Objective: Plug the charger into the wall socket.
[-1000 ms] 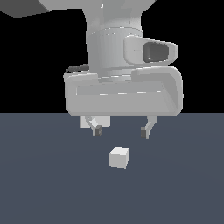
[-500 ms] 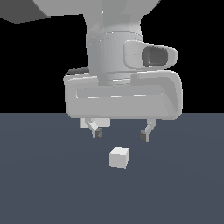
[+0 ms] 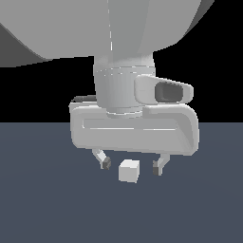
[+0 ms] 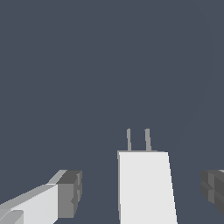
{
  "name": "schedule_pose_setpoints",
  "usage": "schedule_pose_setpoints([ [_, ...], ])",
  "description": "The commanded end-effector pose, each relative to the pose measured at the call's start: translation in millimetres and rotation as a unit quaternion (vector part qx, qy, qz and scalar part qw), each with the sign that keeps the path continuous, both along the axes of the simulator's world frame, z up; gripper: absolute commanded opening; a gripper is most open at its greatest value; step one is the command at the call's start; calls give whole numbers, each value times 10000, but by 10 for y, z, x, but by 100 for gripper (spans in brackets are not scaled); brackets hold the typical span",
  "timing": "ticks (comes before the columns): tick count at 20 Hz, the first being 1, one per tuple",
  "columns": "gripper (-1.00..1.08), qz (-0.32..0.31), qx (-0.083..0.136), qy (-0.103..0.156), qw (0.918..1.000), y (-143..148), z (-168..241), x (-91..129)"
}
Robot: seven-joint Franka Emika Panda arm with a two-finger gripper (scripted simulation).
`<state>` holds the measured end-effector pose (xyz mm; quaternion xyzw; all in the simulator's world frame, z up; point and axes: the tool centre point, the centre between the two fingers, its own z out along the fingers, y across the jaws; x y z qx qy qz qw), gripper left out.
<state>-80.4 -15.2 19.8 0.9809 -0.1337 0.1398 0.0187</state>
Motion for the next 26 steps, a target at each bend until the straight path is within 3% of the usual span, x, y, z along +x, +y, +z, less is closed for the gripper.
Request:
schedule_pose_setpoints([
  [1,100,0,1,-5,10000,0,-58,4],
  [4,100,0,1,-5,10000,-1,-79,5],
  [5,-100,0,1,-5,10000,-1,-79,5],
  [18,-100,45,-2,-5,10000,4,-66,17],
  [26,-100,536,-16,-15,9986,24,81,171],
])
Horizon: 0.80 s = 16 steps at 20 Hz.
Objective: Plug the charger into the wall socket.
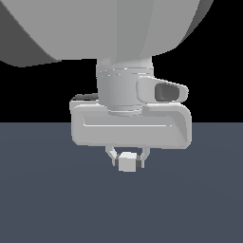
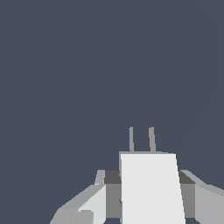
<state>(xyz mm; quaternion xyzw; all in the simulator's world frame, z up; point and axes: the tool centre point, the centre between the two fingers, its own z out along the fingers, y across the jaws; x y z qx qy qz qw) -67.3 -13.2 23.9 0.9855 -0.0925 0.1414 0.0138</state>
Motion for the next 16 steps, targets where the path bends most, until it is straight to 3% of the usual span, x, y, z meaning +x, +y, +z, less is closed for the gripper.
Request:
schedule_pose_setpoints([
  [1,-100,213,-7,-8,9998,9,68,69],
  [8,-100,1009,-18,-18,9949,89,303,310],
  [16,-100,1954,-11,-18,9807,249,573,571],
])
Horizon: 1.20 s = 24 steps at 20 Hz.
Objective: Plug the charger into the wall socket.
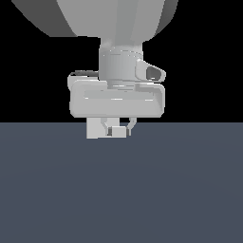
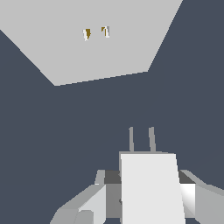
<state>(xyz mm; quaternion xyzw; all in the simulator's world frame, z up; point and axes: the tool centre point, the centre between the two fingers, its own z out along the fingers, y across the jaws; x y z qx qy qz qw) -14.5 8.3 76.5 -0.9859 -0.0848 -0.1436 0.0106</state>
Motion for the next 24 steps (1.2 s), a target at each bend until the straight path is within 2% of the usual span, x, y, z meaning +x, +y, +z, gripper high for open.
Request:
schedule_pose_setpoints([
  [1,-100,269,2,3,9996,54,73,66],
  [11,-100,865,11,21,9963,194,227,203],
  [24,-100,915,12,24,9958,225,237,256],
])
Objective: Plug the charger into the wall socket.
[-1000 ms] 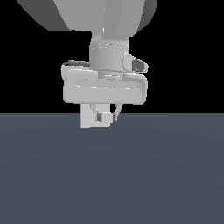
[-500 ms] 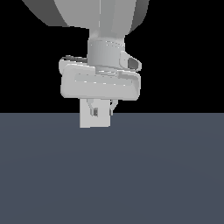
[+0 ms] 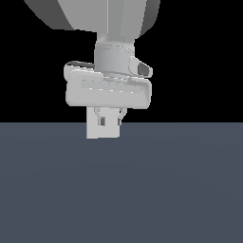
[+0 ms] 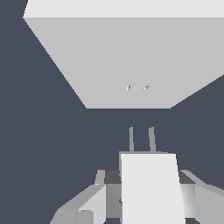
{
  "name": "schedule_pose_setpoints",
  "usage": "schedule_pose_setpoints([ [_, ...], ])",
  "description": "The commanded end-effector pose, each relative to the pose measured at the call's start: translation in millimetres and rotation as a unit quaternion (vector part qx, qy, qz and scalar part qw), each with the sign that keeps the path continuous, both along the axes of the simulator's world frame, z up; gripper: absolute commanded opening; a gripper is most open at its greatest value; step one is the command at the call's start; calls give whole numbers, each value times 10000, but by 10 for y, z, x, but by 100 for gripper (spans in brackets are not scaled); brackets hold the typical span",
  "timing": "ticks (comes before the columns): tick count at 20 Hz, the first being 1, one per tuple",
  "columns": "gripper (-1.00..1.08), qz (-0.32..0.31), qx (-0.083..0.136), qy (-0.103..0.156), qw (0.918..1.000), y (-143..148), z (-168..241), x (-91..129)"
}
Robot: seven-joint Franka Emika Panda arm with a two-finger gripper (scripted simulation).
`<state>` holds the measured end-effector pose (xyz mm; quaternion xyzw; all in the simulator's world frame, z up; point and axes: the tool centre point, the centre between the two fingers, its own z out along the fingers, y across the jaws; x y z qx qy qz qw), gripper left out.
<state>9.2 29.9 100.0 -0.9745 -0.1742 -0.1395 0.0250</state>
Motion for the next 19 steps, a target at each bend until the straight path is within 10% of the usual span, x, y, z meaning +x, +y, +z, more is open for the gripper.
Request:
schedule_pose_setpoints([
  [1,-100,2,0,-2,10000,16,2,38],
  [19,-100,6,-2,1,10000,169,0,444],
])
